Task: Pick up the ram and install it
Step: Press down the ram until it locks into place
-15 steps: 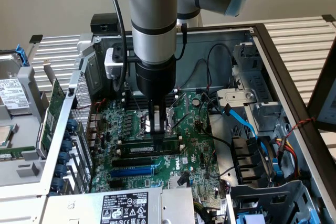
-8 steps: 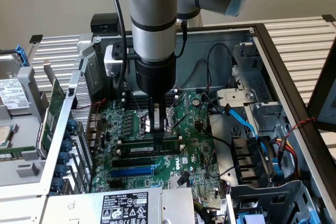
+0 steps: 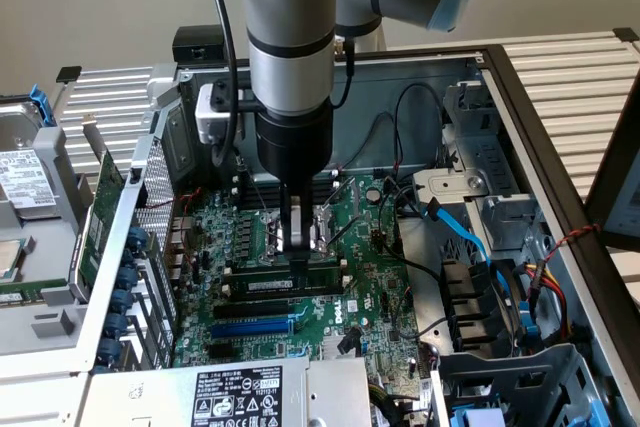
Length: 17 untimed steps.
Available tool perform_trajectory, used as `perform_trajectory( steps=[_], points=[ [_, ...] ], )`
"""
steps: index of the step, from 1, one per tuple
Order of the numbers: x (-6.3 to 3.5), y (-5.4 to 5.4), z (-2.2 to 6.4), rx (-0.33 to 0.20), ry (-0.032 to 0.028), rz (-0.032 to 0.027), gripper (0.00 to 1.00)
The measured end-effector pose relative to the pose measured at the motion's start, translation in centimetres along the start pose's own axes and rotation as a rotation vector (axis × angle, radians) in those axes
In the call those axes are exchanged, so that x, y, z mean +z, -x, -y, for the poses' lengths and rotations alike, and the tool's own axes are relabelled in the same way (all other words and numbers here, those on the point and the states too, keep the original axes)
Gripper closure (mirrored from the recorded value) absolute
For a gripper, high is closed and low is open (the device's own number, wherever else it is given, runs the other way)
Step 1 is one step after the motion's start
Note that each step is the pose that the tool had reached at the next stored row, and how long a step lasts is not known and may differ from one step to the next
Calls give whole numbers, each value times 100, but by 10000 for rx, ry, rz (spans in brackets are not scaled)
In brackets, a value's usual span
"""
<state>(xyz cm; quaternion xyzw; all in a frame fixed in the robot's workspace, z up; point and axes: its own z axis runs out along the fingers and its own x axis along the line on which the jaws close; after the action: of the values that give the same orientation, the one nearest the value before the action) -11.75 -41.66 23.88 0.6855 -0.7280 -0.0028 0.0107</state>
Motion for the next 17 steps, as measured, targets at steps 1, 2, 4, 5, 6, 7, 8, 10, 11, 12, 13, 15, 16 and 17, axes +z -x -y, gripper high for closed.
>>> perform_trajectory(
  steps=[1,2,4,5,6,7,8,10,11,12,13,15,16,17],
  points=[
    [-3,-1,-11,9,2,-1,79],
    [-7,-1,-24,17,4,-1,81],
    [-17,-4,-46,31,6,1,88],
    [-18,-5,-56,39,6,1,89],
    [-18,-6,-66,47,7,1,89],
    [-18,-6,-76,53,7,1,89],
    [-18,-7,-86,58,7,1,89],
    [-15,-8,-106,61,7,1,89],
    [-10,-8,-118,61,5,3,89],
    [-4,-9,-128,61,4,3,89],
    [2,-10,-135,61,-3,2,89],
    [18,-6,-141,61,-71,6,89],
    [22,2,-142,62,-121,6,89],
    [28,10,-142,61,-168,11,89]
  ],
)
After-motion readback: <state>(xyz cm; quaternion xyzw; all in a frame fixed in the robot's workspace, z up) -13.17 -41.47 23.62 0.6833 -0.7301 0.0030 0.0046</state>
